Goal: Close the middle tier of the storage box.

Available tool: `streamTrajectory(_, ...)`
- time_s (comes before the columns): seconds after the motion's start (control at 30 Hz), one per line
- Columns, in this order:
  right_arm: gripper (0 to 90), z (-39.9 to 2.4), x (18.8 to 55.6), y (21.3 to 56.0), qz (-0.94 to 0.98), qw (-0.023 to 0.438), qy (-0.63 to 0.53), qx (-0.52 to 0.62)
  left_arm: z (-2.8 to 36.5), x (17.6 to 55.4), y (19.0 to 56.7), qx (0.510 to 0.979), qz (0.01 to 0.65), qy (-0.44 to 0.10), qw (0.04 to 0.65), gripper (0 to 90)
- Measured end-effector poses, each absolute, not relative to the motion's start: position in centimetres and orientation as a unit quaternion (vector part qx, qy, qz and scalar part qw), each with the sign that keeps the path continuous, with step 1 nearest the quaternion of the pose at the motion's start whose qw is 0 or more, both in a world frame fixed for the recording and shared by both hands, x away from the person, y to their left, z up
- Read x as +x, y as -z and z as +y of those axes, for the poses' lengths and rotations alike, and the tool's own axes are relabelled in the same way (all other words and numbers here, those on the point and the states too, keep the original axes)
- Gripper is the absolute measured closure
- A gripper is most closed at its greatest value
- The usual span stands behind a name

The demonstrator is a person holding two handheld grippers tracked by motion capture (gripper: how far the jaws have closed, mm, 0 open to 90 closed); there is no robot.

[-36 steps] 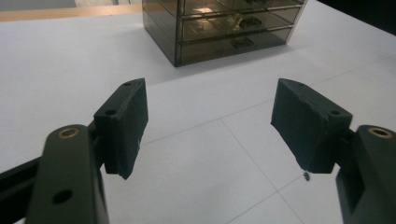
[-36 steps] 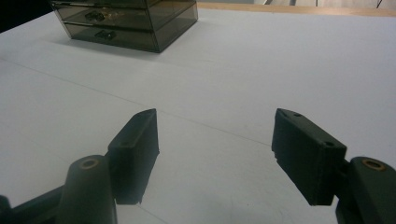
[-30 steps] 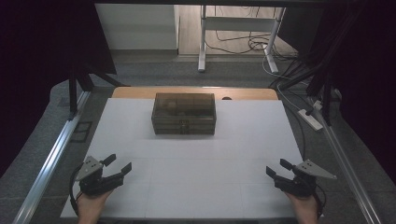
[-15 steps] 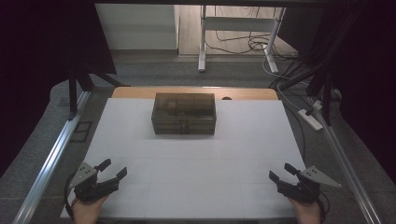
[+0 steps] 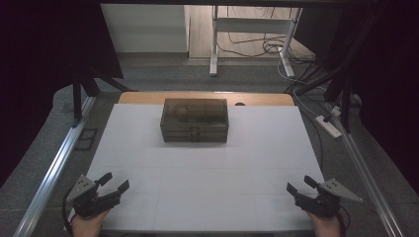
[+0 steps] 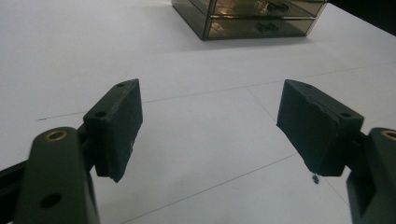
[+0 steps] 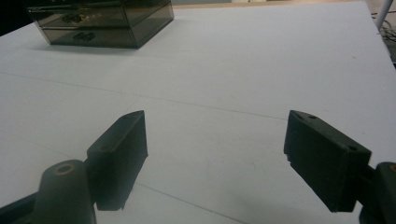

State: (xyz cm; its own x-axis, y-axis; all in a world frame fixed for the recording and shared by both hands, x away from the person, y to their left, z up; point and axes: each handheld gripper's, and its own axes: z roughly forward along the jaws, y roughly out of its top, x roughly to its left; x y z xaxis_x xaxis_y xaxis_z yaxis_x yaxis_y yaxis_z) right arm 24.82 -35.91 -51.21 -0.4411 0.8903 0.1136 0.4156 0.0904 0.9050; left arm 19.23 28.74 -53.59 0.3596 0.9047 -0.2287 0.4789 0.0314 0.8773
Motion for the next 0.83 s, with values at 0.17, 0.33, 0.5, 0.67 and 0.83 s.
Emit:
streamTrajectory(0.17,20.6,-36.2,24.87,51.33,0.693,0.243,-0.485,0.475,29.07,19.22,53.72,0.652,0.529,-0.212,0.499,22.6)
streamTrajectory(0.33,20.3,-36.1,24.87,51.37,0.697,0.244,-0.481,0.472,28.99,19.27,53.76,0.653,0.53,-0.212,0.498,22.6)
streamTrajectory(0.5,20.0,-36.12,24.97,51.42,0.698,0.243,-0.48,0.473,29.06,19.43,53.86,0.651,0.534,-0.209,0.497,22.6)
streamTrajectory(0.67,19.6,-36.04,24.98,51.43,0.699,0.243,-0.479,0.473,29.07,19.43,53.83,0.65,0.535,-0.211,0.496,22.8)
streamTrajectory(0.83,19.2,-36.09,25.08,51.47,0.697,0.24,-0.478,0.477,29.03,19.56,53.85,0.652,0.536,-0.21,0.494,22.9)
